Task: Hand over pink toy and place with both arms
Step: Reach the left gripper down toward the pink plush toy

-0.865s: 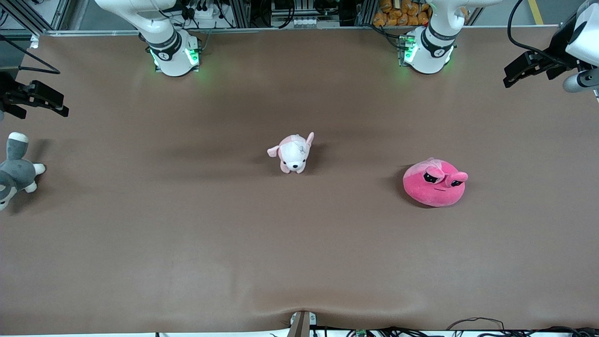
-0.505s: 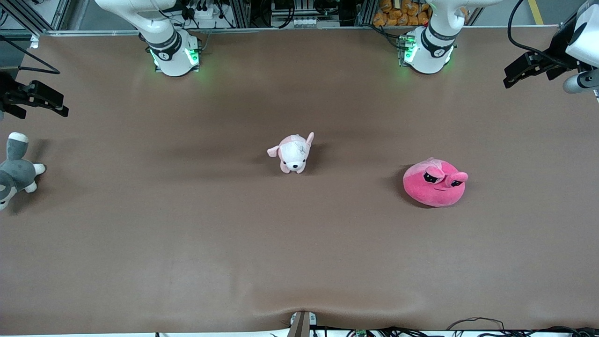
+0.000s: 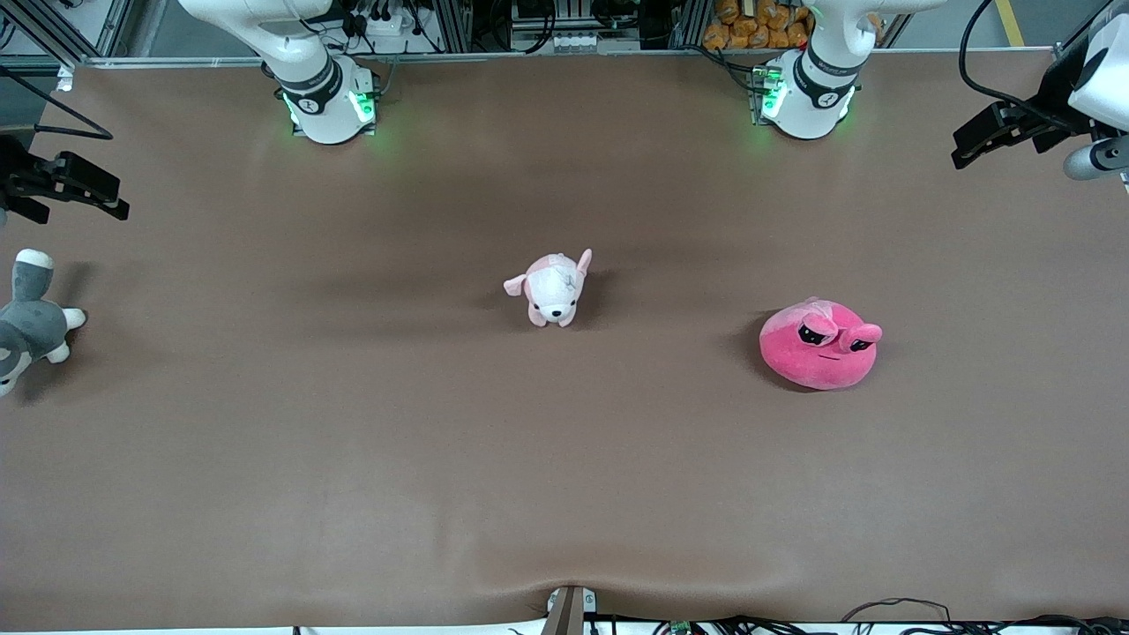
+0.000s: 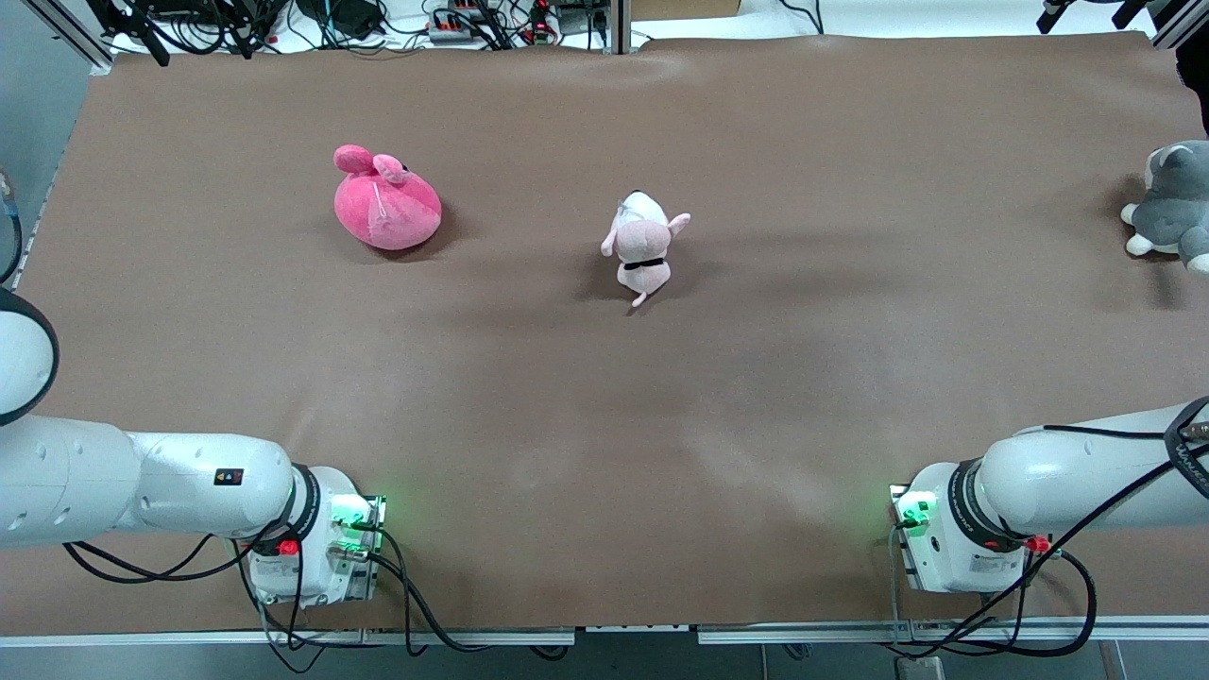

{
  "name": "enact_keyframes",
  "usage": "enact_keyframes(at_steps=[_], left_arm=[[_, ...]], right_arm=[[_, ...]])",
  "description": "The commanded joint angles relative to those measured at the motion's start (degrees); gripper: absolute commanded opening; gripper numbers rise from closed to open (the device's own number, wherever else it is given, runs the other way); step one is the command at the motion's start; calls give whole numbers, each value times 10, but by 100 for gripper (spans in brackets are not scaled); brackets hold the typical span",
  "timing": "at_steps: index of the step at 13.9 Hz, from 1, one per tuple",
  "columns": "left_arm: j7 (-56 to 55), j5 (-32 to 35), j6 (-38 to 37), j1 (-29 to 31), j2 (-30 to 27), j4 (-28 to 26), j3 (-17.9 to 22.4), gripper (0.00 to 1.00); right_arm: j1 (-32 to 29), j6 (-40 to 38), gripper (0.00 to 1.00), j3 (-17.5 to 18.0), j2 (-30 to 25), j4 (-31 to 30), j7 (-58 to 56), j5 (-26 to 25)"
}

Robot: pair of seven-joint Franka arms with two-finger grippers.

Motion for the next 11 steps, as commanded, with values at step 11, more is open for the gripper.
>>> enact_keyframes(at_steps=[11], left_arm=[[-11,6,6,2,23,17,4,100]], right_arm=[[-4,-7,100,2,5,10,5,-3]])
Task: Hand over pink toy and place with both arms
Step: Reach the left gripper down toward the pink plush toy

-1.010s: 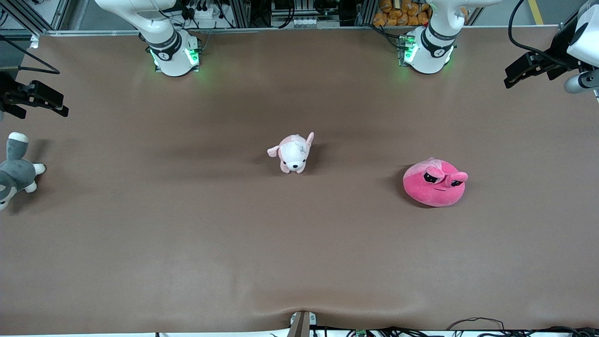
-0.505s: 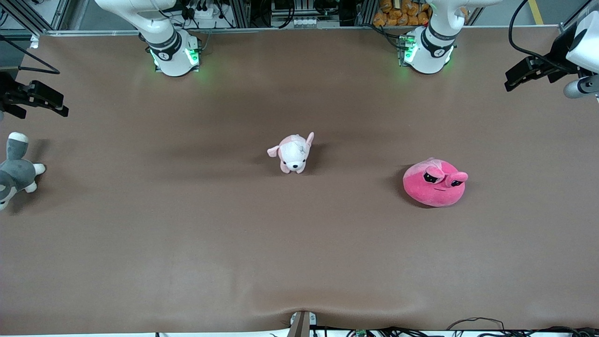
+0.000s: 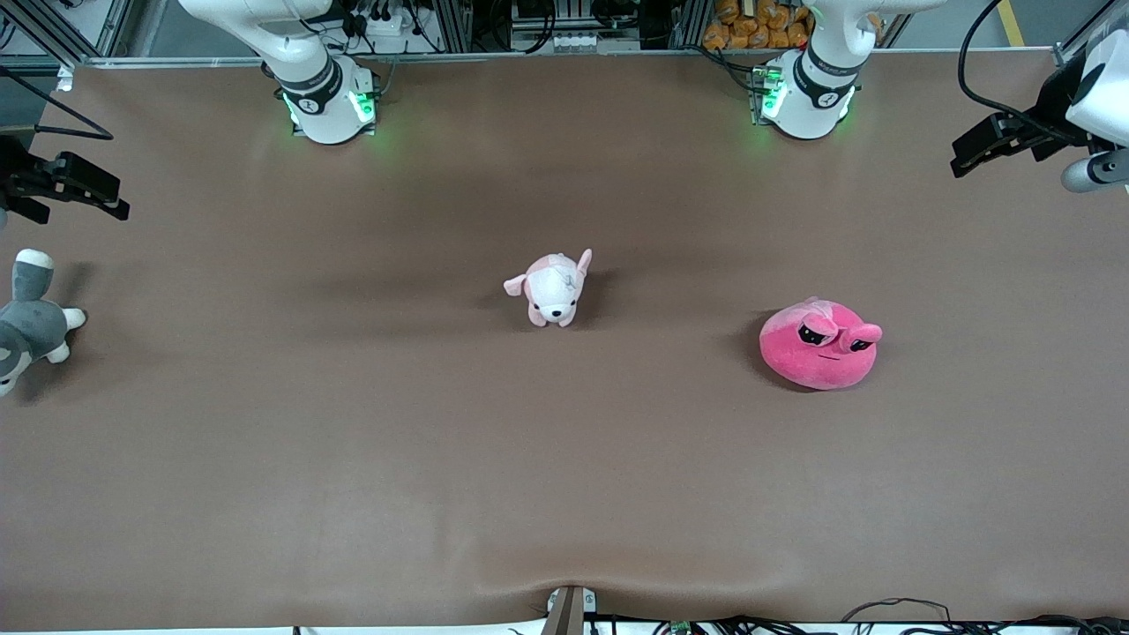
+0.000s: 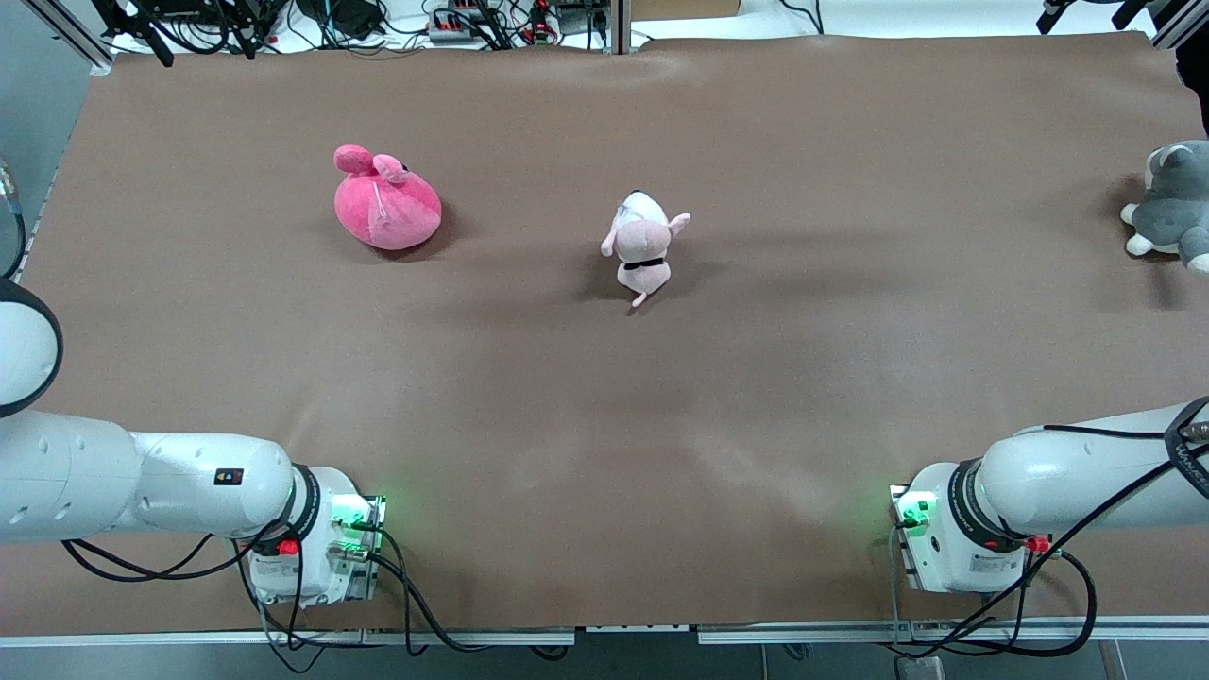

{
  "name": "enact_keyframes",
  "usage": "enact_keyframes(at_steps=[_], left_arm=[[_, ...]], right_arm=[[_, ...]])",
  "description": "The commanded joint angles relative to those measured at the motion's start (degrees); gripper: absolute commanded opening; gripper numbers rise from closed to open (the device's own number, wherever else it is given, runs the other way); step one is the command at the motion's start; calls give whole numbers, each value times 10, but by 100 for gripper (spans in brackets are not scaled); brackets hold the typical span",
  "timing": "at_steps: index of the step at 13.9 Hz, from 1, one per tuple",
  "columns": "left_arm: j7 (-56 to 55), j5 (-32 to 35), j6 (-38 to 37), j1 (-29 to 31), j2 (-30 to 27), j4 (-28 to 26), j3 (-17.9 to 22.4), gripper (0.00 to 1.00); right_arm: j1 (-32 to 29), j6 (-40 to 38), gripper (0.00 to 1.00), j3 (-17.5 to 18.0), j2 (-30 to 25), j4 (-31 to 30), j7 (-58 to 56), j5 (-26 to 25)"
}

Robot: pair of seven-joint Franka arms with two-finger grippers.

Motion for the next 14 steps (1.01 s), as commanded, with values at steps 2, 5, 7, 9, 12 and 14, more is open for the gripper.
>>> enact_keyframes(at_steps=[2,5,7,9,12,14], left_arm=[[-18,4,4,10,14,14,2,100],[-33,-1,14,21,22,10,1,100],[-50,0,30,21,30,7,1,100],[-68,0,44,21,33,6,2,100],[-118,4,61,34,55,5,1,100],[-158,-3,92,47,56,-19,1,100]], right_arm=[[-5,-6,100,2,5,10,5,-3],[-5,-6,100,2,5,10,3,-3],[-5,-6,100,2,6,10,4,-3],[-5,-6,100,2,6,10,4,-3],[-5,-6,100,2,8,10,5,-3],[-5,-6,100,2,8,10,4,-3]])
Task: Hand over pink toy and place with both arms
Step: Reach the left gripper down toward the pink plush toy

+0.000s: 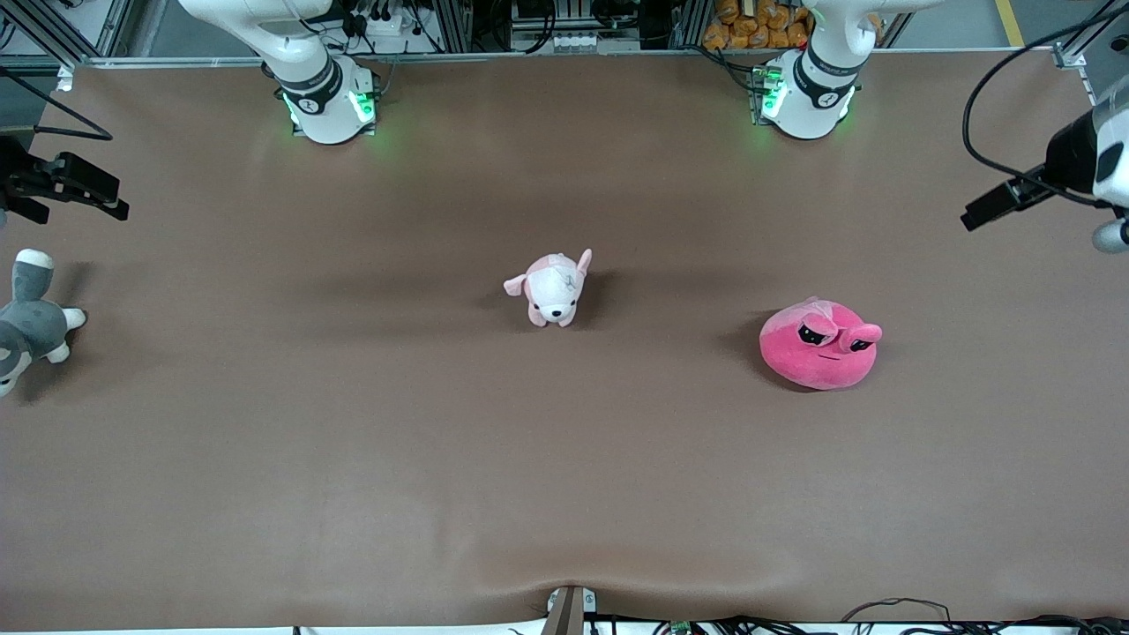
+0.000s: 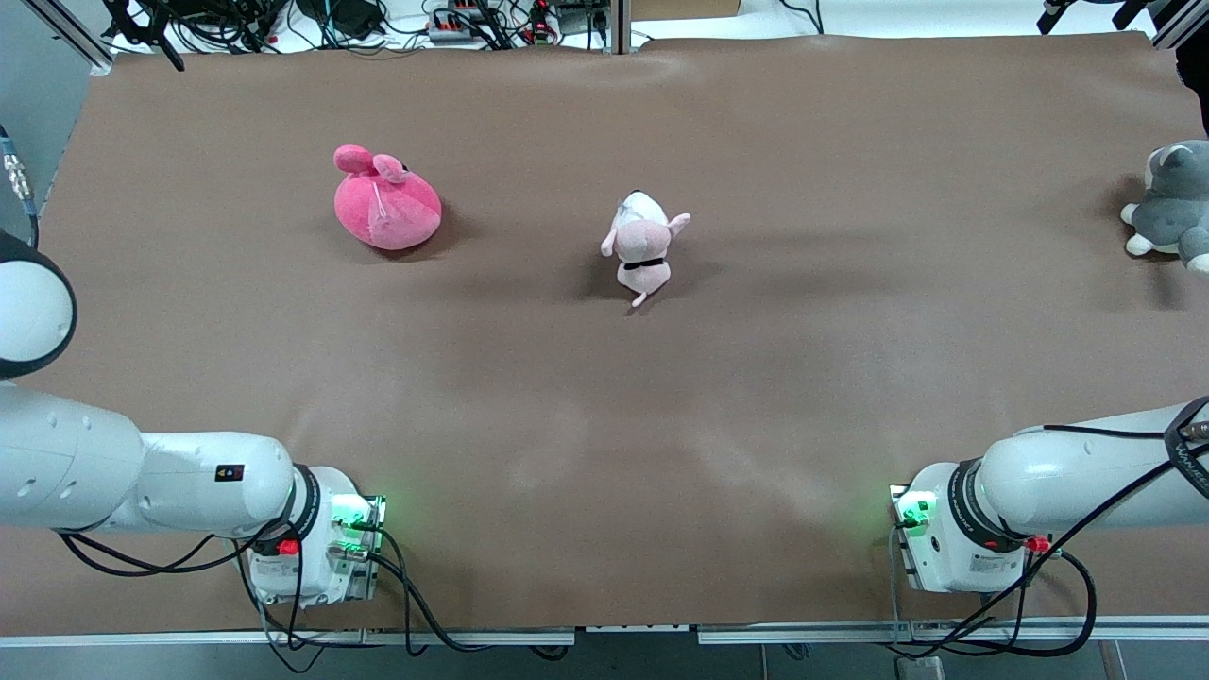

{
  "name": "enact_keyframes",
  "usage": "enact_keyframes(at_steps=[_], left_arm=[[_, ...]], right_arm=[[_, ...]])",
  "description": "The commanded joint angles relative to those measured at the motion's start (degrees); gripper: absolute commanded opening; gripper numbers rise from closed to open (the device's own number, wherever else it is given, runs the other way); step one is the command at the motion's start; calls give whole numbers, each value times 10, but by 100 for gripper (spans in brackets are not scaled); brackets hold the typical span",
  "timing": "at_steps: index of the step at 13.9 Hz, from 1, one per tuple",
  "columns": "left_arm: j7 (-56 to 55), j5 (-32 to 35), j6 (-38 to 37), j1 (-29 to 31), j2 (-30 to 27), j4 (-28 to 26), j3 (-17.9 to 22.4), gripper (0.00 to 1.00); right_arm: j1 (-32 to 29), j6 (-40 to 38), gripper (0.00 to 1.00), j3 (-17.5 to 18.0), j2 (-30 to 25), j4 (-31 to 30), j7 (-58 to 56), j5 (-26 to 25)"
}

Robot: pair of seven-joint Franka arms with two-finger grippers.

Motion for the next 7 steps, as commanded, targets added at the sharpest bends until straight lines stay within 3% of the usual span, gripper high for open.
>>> enact_keyframes(at_steps=[1,4,7], left_arm=[[-51,-3,41,15,3,-31,-3,100],[-141,-5,95,13,3,-77,-5,100],[-289,-47,107,11,32,-82,-6,100]], right_arm=[[-4,-6,100,3,7,10,4,-3],[-4,-6,100,3,7,10,3,-3],[-4,-6,100,3,7,10,3,-3]])
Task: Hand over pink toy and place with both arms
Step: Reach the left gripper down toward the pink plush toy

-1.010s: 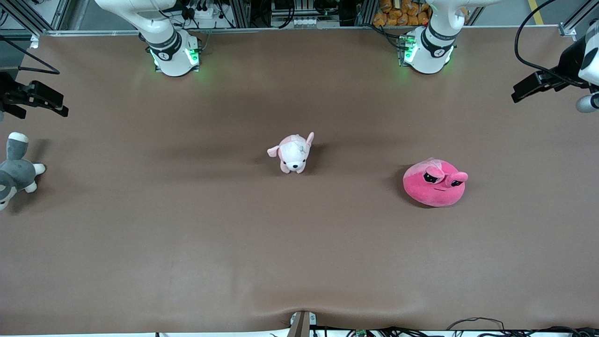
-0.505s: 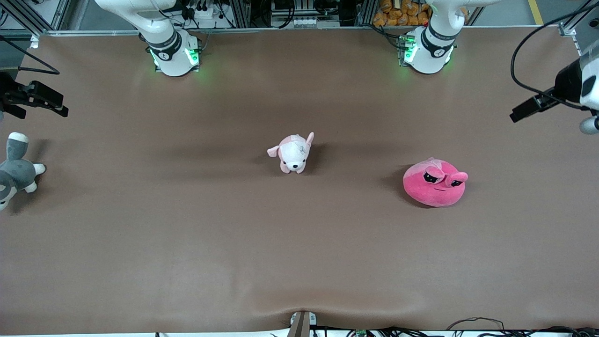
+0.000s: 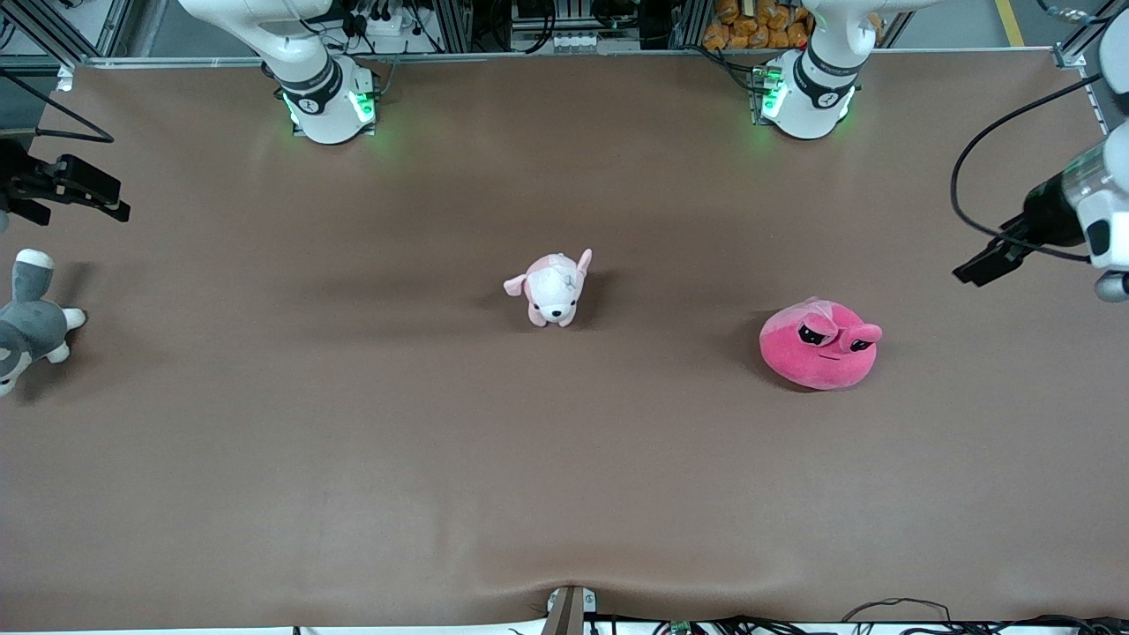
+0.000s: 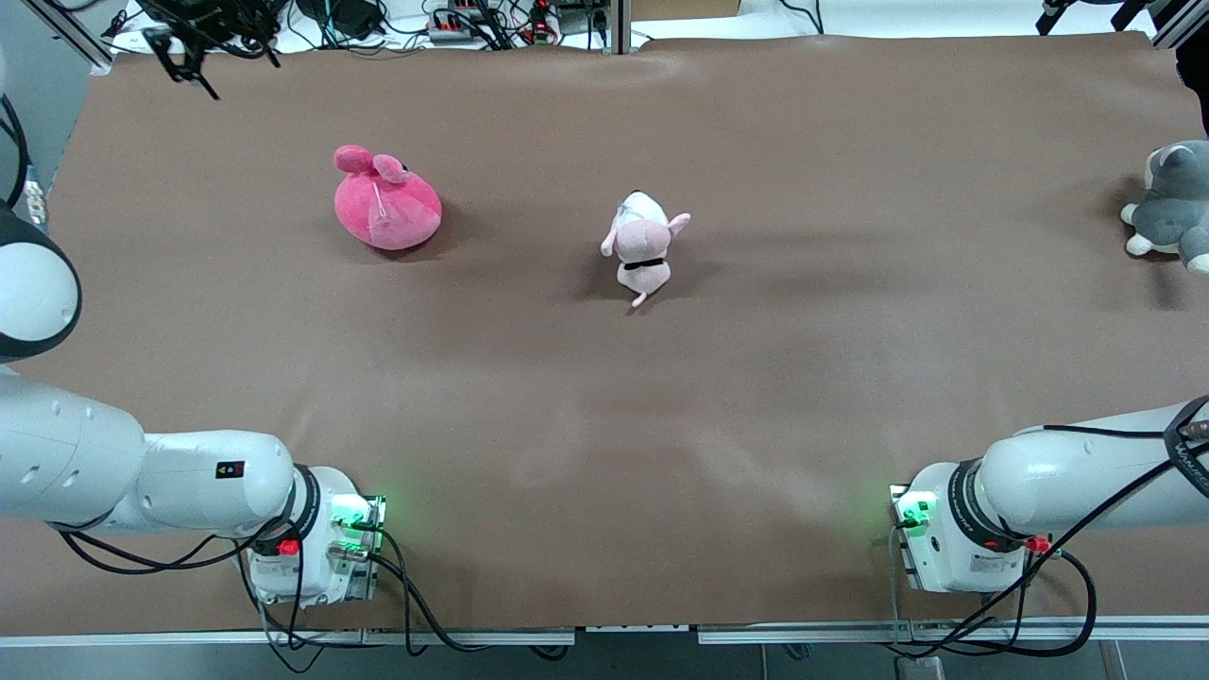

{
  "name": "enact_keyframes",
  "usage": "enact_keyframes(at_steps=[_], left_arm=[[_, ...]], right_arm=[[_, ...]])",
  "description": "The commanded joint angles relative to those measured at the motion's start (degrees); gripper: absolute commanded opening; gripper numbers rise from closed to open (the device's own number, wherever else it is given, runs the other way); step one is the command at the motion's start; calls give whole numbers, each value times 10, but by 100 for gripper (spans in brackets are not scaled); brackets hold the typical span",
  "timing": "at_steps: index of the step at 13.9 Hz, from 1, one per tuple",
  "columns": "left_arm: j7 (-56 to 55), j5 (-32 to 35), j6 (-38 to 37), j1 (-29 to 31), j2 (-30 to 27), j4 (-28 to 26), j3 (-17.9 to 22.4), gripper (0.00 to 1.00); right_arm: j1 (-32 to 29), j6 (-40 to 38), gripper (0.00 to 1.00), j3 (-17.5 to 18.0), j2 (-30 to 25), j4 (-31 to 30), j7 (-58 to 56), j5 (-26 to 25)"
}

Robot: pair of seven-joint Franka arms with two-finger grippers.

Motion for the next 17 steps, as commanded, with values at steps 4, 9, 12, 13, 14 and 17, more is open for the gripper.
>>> enact_keyframes(at_steps=[4,9,12,13,14,17], left_arm=[[-248,-37,16,-9,46,-12,-9,100],[-326,-117,113,-3,21,-105,-16,100],[-329,-122,163,4,16,-156,-16,100],[-329,-122,182,7,16,-173,-16,100],[-329,-122,195,8,16,-188,-16,100],[-329,-126,224,19,30,-198,-16,100]], right_arm=[[-5,-6,100,2,23,14,3,-5],[-5,-5,100,1,25,14,2,-5],[-5,-5,100,1,26,14,2,-5],[-4,-5,100,1,26,14,2,-5],[-5,-5,100,1,26,14,2,-5],[-5,-5,100,1,26,14,2,-5]])
